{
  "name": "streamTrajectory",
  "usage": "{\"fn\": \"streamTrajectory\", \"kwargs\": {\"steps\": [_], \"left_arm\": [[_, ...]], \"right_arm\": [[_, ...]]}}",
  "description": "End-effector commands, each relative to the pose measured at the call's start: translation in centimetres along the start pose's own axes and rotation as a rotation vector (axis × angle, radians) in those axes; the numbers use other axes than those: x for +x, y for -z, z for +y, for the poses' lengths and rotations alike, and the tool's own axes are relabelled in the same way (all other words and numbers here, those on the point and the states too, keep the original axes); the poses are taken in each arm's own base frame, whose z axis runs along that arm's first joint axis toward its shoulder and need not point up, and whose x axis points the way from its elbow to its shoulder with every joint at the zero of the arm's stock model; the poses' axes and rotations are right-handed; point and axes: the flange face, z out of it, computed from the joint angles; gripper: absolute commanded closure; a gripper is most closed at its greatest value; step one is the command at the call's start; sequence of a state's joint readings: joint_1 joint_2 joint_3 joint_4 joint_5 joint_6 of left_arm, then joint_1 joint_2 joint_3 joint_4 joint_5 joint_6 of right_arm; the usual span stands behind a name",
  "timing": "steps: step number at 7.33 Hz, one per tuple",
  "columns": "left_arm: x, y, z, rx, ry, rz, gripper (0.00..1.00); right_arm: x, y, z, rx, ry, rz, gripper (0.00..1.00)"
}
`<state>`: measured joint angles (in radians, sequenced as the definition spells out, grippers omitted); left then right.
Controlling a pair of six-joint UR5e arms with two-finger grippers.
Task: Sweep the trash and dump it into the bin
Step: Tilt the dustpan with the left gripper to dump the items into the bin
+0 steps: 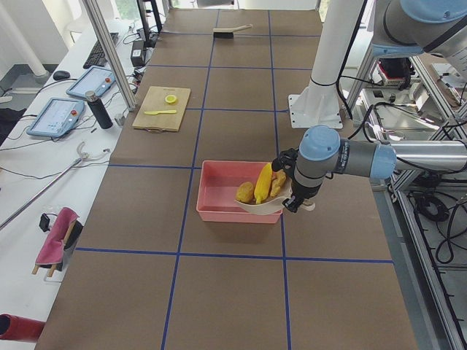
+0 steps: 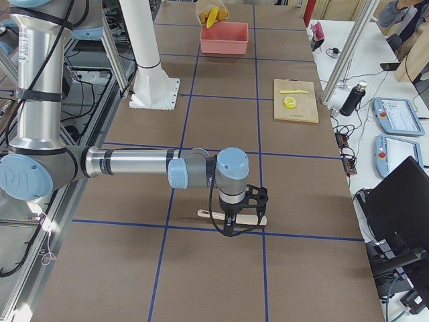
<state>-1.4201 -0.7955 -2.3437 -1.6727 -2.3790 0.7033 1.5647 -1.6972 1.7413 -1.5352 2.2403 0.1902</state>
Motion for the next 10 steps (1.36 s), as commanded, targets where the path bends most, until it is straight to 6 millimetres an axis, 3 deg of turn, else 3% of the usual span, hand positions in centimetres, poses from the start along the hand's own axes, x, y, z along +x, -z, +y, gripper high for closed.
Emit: {"fn": "streamTrajectory", "kwargs": {"steps": [1, 4, 7, 10], "left_arm": [[0.0, -0.3, -0.1, -0.095, 0.010, -0.007, 1.00], [0.6, 0.7, 0.1, -0.204, 0.057, -0.025, 1.00], [1.2, 1.7, -0.4, -0.203, 0.058, -0.028, 1.00], [0.8, 4.9, -1.8, -0.163, 0.072, -0.160, 1.00]], "right_arm": [[-0.1, 0.1, 0.0, 0.002, 0.000, -0.004, 0.00], [0.1, -0.1, 0.2, -0.003, -0.003, -0.003, 0.00], [0.0, 0.0, 0.2, -0.002, -0.002, -0.005, 0.00], [0.0, 0.0, 0.1, -0.002, -0.002, -0.004, 0.00]]}}
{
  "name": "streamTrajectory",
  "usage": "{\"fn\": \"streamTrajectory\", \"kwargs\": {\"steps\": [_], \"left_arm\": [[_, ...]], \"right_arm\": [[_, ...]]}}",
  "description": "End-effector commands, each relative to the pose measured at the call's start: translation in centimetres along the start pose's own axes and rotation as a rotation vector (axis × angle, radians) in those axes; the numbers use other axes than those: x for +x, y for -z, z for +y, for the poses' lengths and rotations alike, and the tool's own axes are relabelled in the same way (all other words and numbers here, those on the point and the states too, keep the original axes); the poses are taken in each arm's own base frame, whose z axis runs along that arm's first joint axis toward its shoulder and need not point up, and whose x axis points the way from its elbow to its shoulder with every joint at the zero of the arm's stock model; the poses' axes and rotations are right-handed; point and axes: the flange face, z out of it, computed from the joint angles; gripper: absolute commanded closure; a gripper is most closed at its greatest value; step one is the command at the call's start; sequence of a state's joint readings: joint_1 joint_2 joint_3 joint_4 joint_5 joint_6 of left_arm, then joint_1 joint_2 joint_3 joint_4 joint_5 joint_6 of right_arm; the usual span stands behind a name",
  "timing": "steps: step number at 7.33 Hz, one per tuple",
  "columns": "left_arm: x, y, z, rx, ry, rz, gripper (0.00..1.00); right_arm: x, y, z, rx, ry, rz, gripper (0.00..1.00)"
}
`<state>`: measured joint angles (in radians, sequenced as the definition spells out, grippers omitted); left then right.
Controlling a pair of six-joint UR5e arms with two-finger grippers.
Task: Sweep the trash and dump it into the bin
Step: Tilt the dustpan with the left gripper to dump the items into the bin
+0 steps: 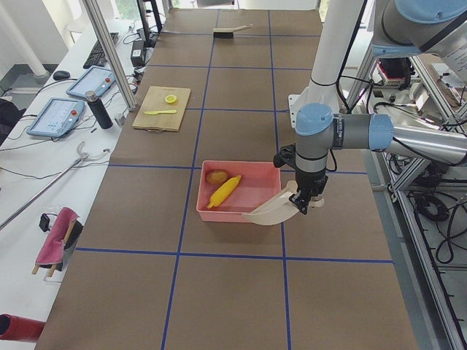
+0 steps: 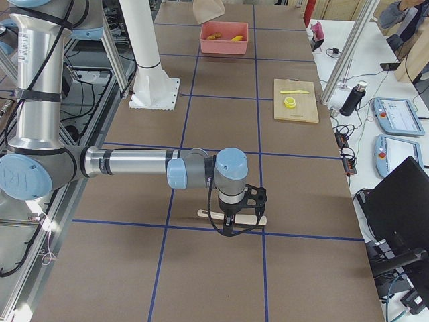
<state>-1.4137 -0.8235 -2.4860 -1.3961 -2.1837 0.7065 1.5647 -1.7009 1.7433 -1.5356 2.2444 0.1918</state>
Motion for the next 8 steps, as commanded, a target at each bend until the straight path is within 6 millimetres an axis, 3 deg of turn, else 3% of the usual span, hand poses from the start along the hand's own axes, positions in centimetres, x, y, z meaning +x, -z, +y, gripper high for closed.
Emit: {"fn": "streamTrajectory", "kwargs": {"steps": [1, 3, 5, 6, 8], "left_arm": [[-1.7, 3.3, -1.9, 0.080, 0.064, -0.137, 1.00], [-3.8, 6.1, -5.8, 0.238, 0.074, -0.252, 1.00], [-3.7, 7.8, -8.5, 0.373, 0.203, -0.201, 1.00], [-3.9, 8.1, -10.9, 0.416, 0.143, -0.173, 1.00], [-6.0, 8.7, -22.9, 0.495, -0.076, -0.065, 1.00]], "right_arm": [[-0.1, 0.1, -0.1, 0.003, 0.002, -0.002, 0.00], [0.1, -0.2, 0.0, -0.003, -0.002, 0.001, 0.00], [0.2, -0.3, 0.0, -0.005, -0.004, 0.003, 0.00], [0.3, -0.3, 0.0, -0.006, -0.005, 0.003, 0.00], [0.3, -0.3, 0.0, -0.006, -0.005, 0.004, 0.00]]}}
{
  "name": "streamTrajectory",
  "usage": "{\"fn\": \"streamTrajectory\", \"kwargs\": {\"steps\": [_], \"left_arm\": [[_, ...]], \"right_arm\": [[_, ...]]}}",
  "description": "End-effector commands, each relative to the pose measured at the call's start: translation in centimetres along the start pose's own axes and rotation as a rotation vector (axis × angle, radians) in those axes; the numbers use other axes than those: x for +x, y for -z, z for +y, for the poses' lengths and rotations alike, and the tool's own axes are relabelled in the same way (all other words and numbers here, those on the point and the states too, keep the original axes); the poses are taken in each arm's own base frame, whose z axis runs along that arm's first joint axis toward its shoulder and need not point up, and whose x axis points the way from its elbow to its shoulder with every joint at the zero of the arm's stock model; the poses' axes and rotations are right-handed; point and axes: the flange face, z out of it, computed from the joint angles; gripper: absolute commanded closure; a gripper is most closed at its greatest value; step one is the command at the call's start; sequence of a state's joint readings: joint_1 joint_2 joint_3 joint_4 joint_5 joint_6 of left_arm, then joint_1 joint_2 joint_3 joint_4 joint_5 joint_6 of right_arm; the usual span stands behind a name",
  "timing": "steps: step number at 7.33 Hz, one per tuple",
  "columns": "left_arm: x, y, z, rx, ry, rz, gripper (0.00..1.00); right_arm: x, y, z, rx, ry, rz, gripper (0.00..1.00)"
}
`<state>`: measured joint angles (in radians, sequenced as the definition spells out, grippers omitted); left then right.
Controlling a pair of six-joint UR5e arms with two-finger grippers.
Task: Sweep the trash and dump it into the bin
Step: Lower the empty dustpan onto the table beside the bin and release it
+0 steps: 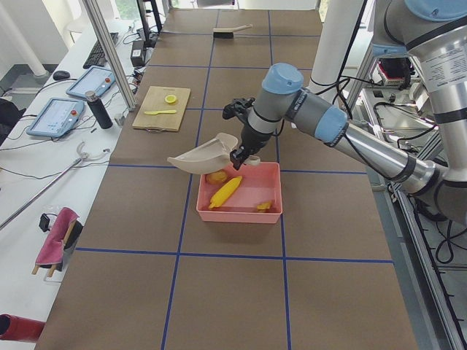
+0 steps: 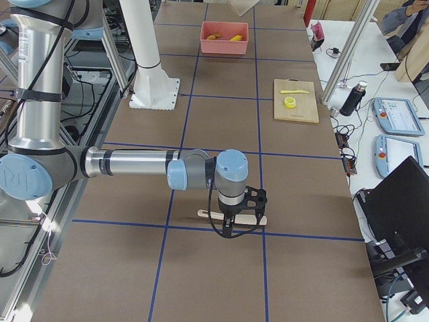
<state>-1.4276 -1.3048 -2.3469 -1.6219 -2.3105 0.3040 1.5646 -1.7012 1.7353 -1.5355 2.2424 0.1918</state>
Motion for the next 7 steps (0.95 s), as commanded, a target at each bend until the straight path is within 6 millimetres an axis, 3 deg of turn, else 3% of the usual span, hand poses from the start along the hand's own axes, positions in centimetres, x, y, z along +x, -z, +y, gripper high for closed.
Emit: {"fn": "streamTrajectory", "kwargs": {"steps": [1, 3, 4, 6, 7], "left_arm": [[1.7, -5.3, -8.6, 0.031, -0.239, 0.132, 1.00], [8.0, -10.9, -12.6, 0.002, -0.447, 0.240, 1.00], [12.6, -15.3, -14.9, -0.009, -0.566, 0.310, 1.00], [16.9, -20.7, -17.8, 0.039, -0.689, 0.342, 1.00], [17.5, -22.4, -18.1, 0.043, -0.703, 0.357, 1.00]], "right_arm": [[0.2, -0.2, 0.2, -0.004, -0.003, 0.000, 0.00], [0.3, -0.3, 0.3, -0.006, -0.005, 0.002, 0.00], [0.4, -0.3, 0.4, -0.007, -0.006, 0.004, 0.00], [0.4, -0.4, 0.4, -0.008, -0.007, 0.006, 0.00], [0.5, -0.4, 0.4, -0.009, -0.008, 0.006, 0.00]]}}
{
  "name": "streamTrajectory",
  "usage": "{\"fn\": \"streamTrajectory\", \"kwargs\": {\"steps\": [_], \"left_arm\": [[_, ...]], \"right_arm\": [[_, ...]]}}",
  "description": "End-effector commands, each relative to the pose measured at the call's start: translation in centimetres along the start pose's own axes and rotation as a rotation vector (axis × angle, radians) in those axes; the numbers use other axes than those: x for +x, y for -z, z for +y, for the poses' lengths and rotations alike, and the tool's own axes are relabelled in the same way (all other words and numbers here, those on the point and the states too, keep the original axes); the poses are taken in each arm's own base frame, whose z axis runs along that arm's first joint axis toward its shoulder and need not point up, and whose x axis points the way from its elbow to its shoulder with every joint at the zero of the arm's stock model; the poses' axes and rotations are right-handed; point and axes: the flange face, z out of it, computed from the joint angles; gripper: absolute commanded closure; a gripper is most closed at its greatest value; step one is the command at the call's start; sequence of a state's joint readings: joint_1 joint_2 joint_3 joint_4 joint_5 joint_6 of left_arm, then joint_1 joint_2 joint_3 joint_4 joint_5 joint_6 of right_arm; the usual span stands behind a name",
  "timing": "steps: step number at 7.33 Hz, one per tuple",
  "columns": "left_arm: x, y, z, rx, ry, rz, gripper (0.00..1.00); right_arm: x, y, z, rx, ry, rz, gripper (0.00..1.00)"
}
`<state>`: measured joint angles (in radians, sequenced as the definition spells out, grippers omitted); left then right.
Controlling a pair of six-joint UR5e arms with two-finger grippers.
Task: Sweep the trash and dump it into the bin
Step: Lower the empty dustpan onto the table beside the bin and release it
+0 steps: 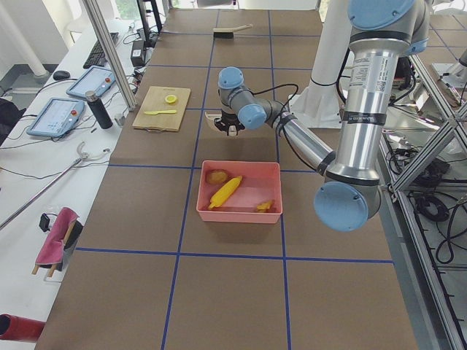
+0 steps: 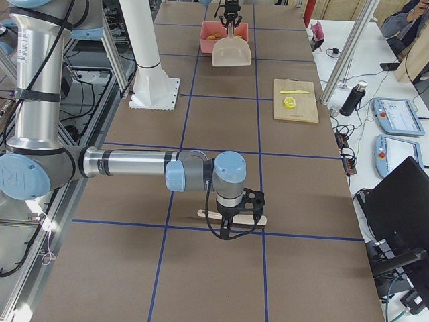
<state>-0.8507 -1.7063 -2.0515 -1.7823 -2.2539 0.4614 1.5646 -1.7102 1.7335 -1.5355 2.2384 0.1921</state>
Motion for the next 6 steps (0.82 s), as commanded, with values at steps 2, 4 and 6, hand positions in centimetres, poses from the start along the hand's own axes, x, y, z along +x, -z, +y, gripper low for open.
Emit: {"fn": "streamTrajectory", "kwargs": {"steps": [2, 4, 6], "left_arm": [[-0.3, -5.7, -0.7, 0.055, -0.091, 0.020, 1.00], [0.9, -7.3, -1.2, 0.092, -0.140, 0.036, 1.00], [1.0, -10.6, 0.4, 0.116, -0.161, 0.051, 1.00]], "right_arm": [[0.1, -0.1, 0.0, -0.001, -0.002, 0.001, 0.00], [0.1, -0.1, 0.0, -0.001, -0.001, 0.001, 0.00], [0.2, -0.2, 0.0, -0.005, -0.005, 0.001, 0.00]]}}
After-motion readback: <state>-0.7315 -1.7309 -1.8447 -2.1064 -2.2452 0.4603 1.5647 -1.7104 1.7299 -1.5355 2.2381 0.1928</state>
